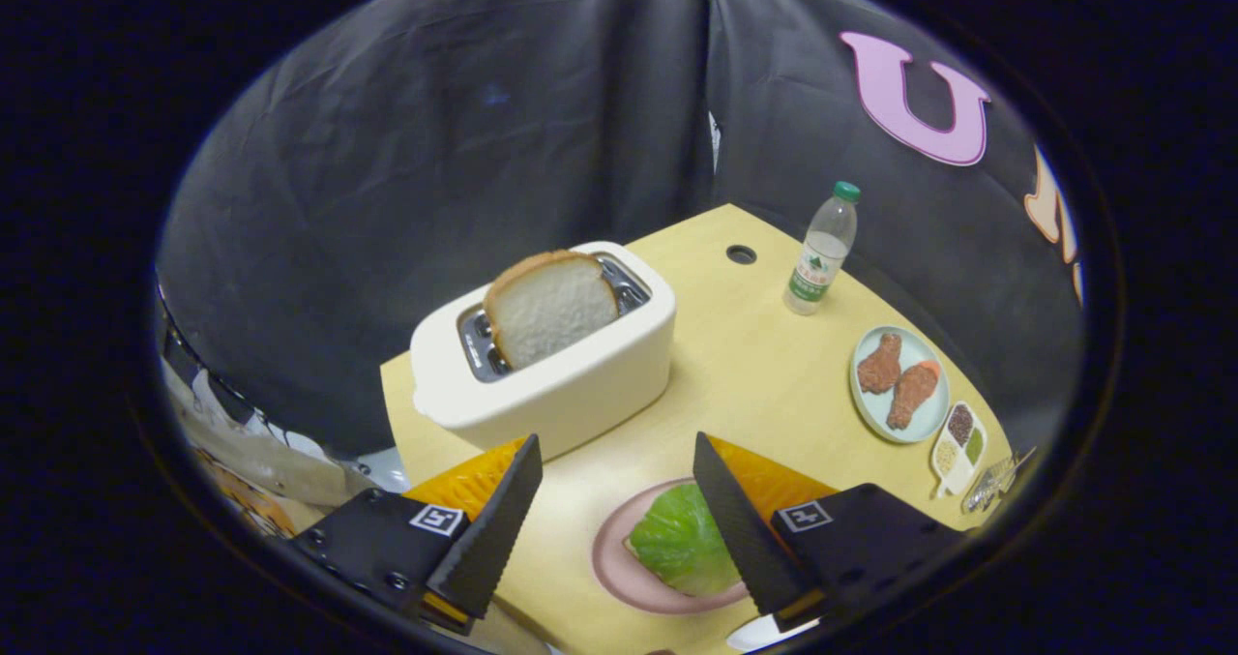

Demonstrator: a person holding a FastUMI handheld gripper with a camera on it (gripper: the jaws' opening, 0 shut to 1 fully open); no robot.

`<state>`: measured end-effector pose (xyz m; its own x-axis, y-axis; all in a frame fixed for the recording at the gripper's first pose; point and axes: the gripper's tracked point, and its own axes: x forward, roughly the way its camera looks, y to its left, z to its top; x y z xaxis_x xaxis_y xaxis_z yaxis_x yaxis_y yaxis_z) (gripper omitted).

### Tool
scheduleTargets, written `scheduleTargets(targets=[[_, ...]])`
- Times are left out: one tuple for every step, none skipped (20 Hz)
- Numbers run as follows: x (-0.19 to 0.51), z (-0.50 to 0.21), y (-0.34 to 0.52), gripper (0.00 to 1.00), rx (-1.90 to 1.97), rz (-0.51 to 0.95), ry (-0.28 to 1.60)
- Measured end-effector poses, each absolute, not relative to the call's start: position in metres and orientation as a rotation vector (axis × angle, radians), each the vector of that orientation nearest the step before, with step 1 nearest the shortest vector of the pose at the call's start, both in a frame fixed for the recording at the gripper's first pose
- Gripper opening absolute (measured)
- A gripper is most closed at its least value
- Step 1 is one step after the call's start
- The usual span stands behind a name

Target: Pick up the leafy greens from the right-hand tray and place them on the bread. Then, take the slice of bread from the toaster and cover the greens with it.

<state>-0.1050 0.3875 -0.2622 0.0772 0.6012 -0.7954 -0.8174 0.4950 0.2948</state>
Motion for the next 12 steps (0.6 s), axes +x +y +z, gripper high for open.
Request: scheduleTargets(targets=[[-0.106,-0.258,0.398,1.0,-0.241,1.086,1.035],[-0.109,-0.254,0.408,1.0,-0.23,1.092,1.033],[-0.113,-0.251,0.416,1.0,-0.219,1.102,1.034],[-0.116,-0.249,0.424,1.0,-0.212,1.11,1.034],[-0.118,-0.246,0.43,1.0,-0.209,1.114,1.03],[-0.119,-0.245,0.438,1.0,-0.205,1.115,1.027],[-0.118,-0.243,0.445,1.0,-0.196,1.109,1.028],[-0.119,-0.243,0.45,1.0,-0.183,1.098,1.033],[-0.117,-0.242,0.455,1.0,-0.164,1.077,1.042],[-0.119,-0.241,0.462,1.0,-0.131,1.069,1.055],[-0.119,-0.241,0.469,1.0,-0.103,1.057,1.07],[-0.118,-0.241,0.474,1.0,-0.086,1.042,1.082]])
